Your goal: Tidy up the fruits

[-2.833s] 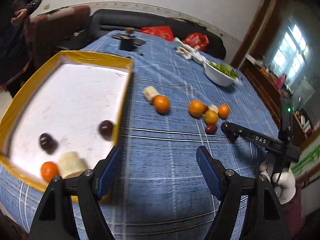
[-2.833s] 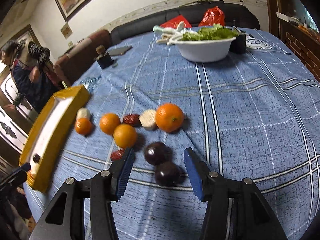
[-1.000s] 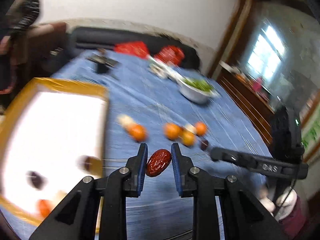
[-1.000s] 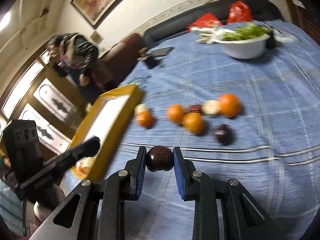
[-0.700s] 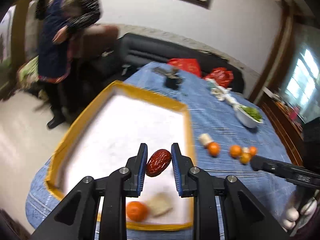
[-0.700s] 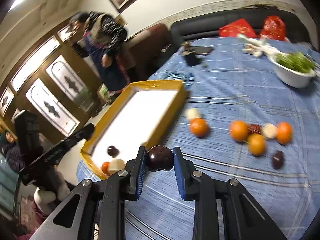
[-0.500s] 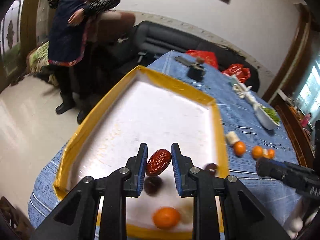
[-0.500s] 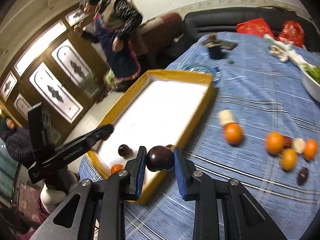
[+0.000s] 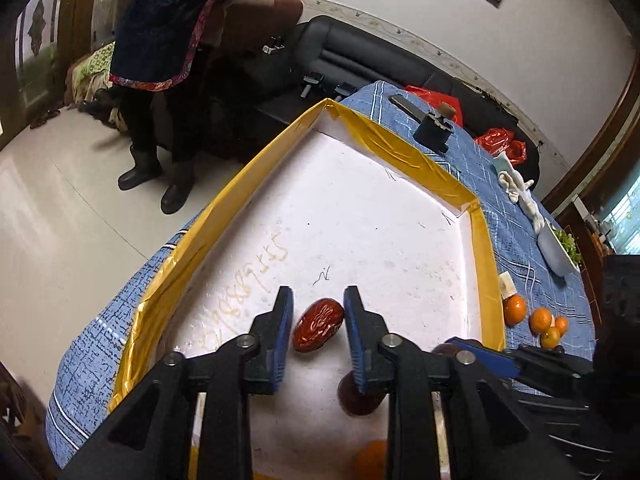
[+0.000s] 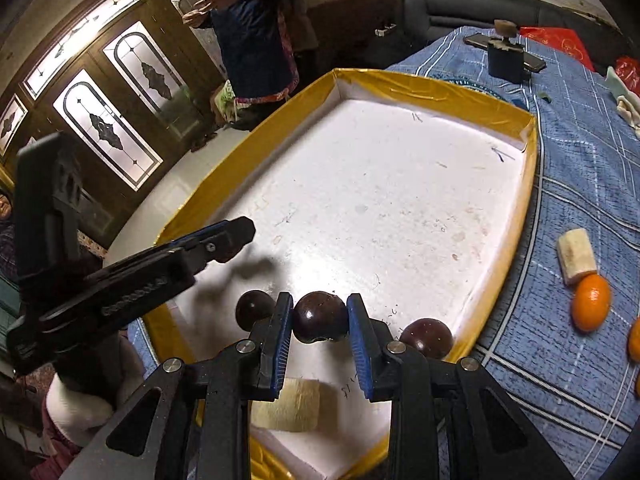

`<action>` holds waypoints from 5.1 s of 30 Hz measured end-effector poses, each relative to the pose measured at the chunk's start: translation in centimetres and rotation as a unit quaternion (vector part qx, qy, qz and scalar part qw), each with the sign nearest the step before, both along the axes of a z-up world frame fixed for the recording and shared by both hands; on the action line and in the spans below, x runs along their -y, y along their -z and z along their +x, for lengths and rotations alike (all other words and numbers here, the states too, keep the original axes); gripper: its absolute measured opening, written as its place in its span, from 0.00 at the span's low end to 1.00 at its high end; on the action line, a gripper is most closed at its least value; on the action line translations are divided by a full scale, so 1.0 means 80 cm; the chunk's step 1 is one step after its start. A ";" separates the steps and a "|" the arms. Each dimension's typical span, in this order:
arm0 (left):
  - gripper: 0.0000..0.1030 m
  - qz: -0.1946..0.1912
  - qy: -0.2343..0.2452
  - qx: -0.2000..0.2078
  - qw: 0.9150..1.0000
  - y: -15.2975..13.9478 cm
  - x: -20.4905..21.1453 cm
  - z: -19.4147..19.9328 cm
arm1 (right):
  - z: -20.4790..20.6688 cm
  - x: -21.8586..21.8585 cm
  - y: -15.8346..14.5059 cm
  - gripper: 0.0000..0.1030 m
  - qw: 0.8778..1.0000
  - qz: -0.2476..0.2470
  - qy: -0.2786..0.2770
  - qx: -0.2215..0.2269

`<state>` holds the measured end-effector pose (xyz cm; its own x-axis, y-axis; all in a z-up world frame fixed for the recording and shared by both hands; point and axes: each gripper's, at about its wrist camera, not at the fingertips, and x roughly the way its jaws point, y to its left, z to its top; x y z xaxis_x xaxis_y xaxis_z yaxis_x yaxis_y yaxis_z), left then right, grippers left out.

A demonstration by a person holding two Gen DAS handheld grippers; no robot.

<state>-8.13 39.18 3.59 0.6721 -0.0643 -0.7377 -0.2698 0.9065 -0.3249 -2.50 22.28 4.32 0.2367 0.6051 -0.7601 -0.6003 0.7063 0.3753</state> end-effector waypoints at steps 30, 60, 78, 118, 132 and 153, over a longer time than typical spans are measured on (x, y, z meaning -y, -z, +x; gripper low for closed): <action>0.79 -0.003 0.109 0.191 0.976 -0.215 0.122 -0.185 | -0.110 0.324 -0.184 0.53 0.970 0.056 0.197 0.133; 1.00 0.264 0.146 0.241 0.923 -0.347 0.252 -0.079 | -0.097 0.486 -0.379 0.75 0.910 -0.057 0.318 0.262; 0.37 -0.023 0.193 -0.031 0.981 -0.022 0.264 0.109 | 0.084 0.278 -0.001 0.55 0.989 -0.060 0.129 0.045; 0.31 -0.005 0.087 0.022 0.996 -0.049 0.183 0.030 | -0.009 0.258 -0.043 0.36 0.992 -0.015 0.100 0.082; 0.32 -0.007 -0.068 0.005 0.998 -0.015 0.022 -0.024 | -0.023 0.098 -0.055 0.37 0.998 0.016 0.006 0.056; 0.57 -0.008 -0.062 0.022 0.998 -0.022 0.006 -0.048 | 0.019 -0.020 -0.010 0.49 0.999 -0.018 -0.013 0.029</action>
